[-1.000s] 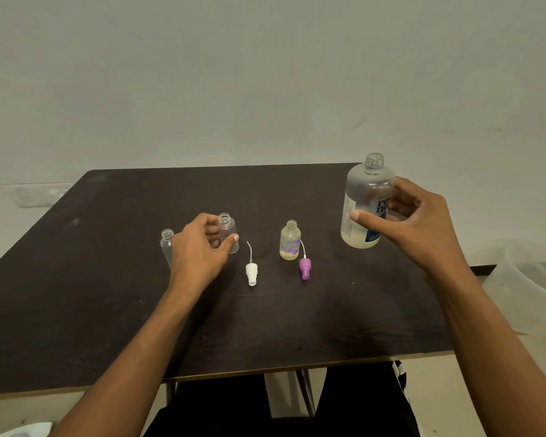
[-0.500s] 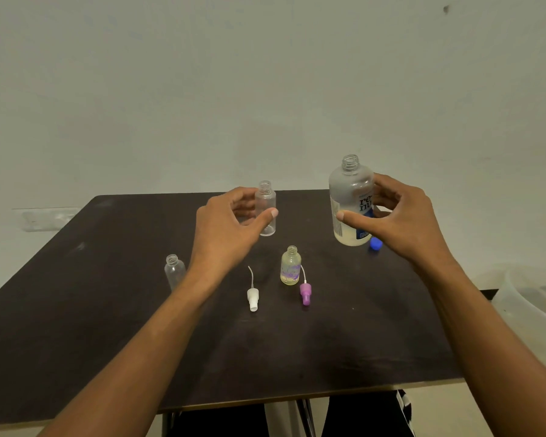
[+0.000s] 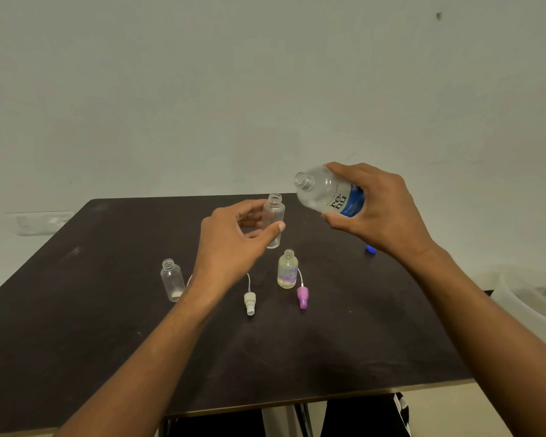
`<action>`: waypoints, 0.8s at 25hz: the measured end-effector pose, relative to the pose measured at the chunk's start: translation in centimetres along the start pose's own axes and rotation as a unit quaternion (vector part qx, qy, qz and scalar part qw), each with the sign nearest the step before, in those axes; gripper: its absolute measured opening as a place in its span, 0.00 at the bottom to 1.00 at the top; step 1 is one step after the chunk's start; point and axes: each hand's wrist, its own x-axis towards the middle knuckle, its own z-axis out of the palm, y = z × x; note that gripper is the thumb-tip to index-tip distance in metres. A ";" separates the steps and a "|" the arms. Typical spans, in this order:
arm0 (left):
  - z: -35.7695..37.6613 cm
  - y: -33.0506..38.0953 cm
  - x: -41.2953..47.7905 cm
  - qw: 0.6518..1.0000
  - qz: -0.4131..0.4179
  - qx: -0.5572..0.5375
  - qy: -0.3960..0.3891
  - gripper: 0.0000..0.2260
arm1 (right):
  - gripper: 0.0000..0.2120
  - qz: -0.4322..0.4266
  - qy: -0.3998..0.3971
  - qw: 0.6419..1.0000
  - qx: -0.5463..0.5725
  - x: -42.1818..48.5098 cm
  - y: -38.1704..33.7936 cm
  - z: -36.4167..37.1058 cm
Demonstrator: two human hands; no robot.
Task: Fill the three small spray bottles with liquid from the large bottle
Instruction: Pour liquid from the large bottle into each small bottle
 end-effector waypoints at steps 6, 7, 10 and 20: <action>0.1 -0.2 -0.4 1.000 -0.002 -0.005 -0.006 0.15 | 0.36 -0.033 -0.023 0.995 -0.093 0.1 -0.5 0.7; 0.1 -0.3 -0.4 1.000 -0.003 -0.003 -0.007 0.15 | 0.36 -0.036 -0.024 0.994 -0.098 0.1 -0.5 0.8; 0.2 -0.5 -0.4 1.000 -0.004 0.001 -0.004 0.16 | 0.35 -0.039 -0.022 0.993 -0.105 0.1 -0.8 0.7; 0.3 -0.8 -0.6 1.000 -0.004 0.013 -0.001 0.16 | 0.34 -0.056 -0.019 0.989 -0.135 0.2 -0.7 0.6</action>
